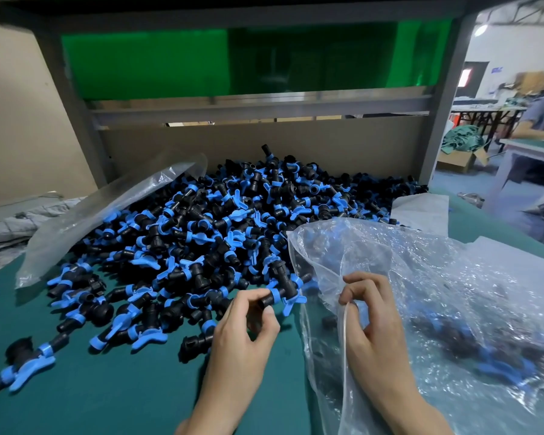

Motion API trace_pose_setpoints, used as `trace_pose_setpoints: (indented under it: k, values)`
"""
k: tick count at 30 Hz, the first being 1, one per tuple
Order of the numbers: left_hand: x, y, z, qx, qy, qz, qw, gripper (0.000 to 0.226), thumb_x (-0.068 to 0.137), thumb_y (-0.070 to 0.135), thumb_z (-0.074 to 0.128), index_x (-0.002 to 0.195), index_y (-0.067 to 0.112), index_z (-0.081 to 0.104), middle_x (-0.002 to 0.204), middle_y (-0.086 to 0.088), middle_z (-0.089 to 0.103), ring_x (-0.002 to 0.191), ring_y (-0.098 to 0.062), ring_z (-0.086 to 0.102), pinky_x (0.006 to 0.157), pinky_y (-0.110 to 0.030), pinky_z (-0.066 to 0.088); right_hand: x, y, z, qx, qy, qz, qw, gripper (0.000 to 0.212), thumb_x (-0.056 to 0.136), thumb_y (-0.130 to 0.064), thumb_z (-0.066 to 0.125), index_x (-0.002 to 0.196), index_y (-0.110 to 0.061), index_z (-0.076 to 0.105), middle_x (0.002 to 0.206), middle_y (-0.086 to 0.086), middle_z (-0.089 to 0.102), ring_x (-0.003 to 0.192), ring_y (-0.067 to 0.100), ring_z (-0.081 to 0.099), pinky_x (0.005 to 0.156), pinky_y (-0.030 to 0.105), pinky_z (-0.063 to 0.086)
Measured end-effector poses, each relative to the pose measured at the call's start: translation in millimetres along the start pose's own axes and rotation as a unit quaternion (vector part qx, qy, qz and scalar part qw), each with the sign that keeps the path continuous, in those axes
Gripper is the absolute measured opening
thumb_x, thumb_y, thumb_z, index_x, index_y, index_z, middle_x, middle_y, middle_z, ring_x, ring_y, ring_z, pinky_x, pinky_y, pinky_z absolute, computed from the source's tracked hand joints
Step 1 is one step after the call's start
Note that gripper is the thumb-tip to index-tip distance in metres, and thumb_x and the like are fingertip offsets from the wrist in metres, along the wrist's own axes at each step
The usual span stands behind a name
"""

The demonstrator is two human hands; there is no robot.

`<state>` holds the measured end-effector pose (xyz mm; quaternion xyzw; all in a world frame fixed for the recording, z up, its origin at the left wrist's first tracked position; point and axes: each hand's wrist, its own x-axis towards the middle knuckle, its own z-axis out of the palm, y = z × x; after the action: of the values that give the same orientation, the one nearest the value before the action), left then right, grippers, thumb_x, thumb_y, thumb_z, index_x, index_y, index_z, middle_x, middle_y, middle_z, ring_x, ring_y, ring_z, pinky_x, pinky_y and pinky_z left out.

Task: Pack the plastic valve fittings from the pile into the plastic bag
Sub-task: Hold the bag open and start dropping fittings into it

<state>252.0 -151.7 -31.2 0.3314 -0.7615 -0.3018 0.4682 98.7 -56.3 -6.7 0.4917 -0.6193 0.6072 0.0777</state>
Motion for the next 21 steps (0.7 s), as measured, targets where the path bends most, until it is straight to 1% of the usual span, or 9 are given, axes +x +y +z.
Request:
trace_pose_setpoints:
  k: [4, 7, 9, 11, 13, 15, 17, 19, 21]
  values:
    - [-2.0, 4.7, 0.6, 0.012, -0.015, 0.006, 1.000, 0.016, 0.086, 0.055, 0.047, 0.101, 0.051, 0.053, 0.095, 0.022, 0.062, 0.090, -0.003, 0.060, 0.072, -0.009, 0.043, 1.0, -0.2, -1.4, -0.001, 0.007, 0.003, 1.000, 0.028, 0.080, -0.004, 0.044, 0.081, -0.032, 0.049, 0.105, -0.015, 0.050, 0.091, 0.002, 0.054, 0.067, 0.008, 0.037]
    - [-4.6, 12.0, 3.9, -0.058, -0.059, -0.027, 0.996, 0.017, 0.085, 0.052, 0.052, 0.100, 0.046, 0.059, 0.086, 0.016, 0.067, 0.081, -0.006, 0.063, 0.068, -0.009, 0.045, 2.2, -3.0, -2.1, 0.003, 0.012, -0.001, 1.000, 0.026, 0.080, -0.001, 0.046, 0.081, -0.026, 0.051, 0.105, -0.012, 0.050, 0.096, 0.003, 0.055, 0.060, 0.011, 0.040]
    - [-4.8, 16.2, 12.1, -0.117, -0.101, -0.065, 0.986, 0.012, 0.089, 0.041, 0.059, 0.100, 0.042, 0.063, 0.086, 0.010, 0.070, 0.081, -0.009, 0.065, 0.072, -0.016, 0.052, 3.3, -6.3, -2.7, 0.001, 0.015, -0.012, 1.000, 0.021, 0.080, -0.002, 0.046, 0.081, -0.022, 0.052, 0.105, -0.010, 0.050, 0.099, 0.001, 0.054, 0.065, 0.008, 0.040]
    - [-2.0, 27.6, 22.9, -0.150, -0.139, -0.098, 0.974, 0.014, 0.093, 0.022, 0.063, 0.099, 0.034, 0.068, 0.088, 0.005, 0.072, 0.084, -0.014, 0.067, 0.076, -0.024, 0.055, 3.9, -10.1, -4.5, -0.012, 0.016, -0.033, 0.999, 0.013, 0.081, -0.009, 0.044, 0.082, -0.019, 0.053, 0.106, -0.007, 0.050, 0.101, 0.001, 0.054, 0.074, 0.009, 0.041]
    - [3.4, 44.9, 34.9, -0.185, -0.187, -0.113, 0.958, 0.014, 0.093, 0.010, 0.063, 0.099, 0.021, 0.067, 0.088, 0.001, 0.073, 0.084, -0.013, 0.066, 0.077, -0.023, 0.053, 4.9, -14.7, -6.8, -0.027, 0.017, -0.054, 0.998, 0.012, 0.081, -0.015, 0.043, 0.084, -0.017, 0.054, 0.108, -0.005, 0.050, 0.103, 0.003, 0.054, 0.081, 0.019, 0.044]
    - [5.4, 60.8, 45.9, -0.188, -0.262, -0.084, 0.943, 0.008, 0.096, 0.010, 0.057, 0.091, 0.016, 0.060, 0.084, 0.002, 0.065, 0.077, -0.002, 0.063, 0.074, -0.017, 0.049, 7.6, -21.2, -10.0, -0.030, 0.018, -0.073, 0.997, 0.012, 0.080, -0.016, 0.045, 0.087, -0.020, 0.053, 0.110, -0.006, 0.050, 0.104, 0.007, 0.055, 0.082, 0.026, 0.046]
    - [-2.6, 62.8, 48.5, -0.169, -0.312, -0.026, 0.934, 0.028, 0.105, 0.009, 0.037, 0.084, 0.025, 0.046, 0.086, 0.010, 0.051, 0.061, 0.016, 0.059, 0.063, -0.005, 0.046, 12.6, -29.4, -15.0, -0.043, 0.014, -0.092, 0.995, 0.014, 0.080, -0.017, 0.045, 0.089, -0.026, 0.050, 0.112, -0.008, 0.050, 0.103, 0.010, 0.057, 0.082, 0.027, 0.046]
    - [-2.4, 66.5, 55.2, -0.167, -0.339, -0.027, 0.925, 0.036, 0.106, 0.006, 0.026, 0.080, 0.026, 0.040, 0.086, 0.012, 0.045, 0.050, 0.021, 0.054, 0.055, -0.002, 0.043, 17.9, -36.8, -20.4, -0.062, 0.005, -0.109, 0.992, 0.015, 0.079, -0.017, 0.045, 0.089, -0.027, 0.050, 0.113, -0.010, 0.049, 0.102, 0.011, 0.058, 0.081, 0.025, 0.045]
    - [1.6, 75.3, 60.2, -0.191, -0.361, -0.056, 0.911, 0.038, 0.106, 0.004, 0.025, 0.078, 0.025, 0.039, 0.085, 0.011, 0.044, 0.048, 0.021, 0.053, 0.054, -0.002, 0.043, 21.6, -41.4, -23.7, -0.060, 0.000, -0.119, 0.991, 0.015, 0.080, -0.016, 0.044, 0.089, -0.026, 0.051, 0.112, -0.010, 0.048, 0.104, 0.010, 0.057, 0.081, 0.024, 0.045]
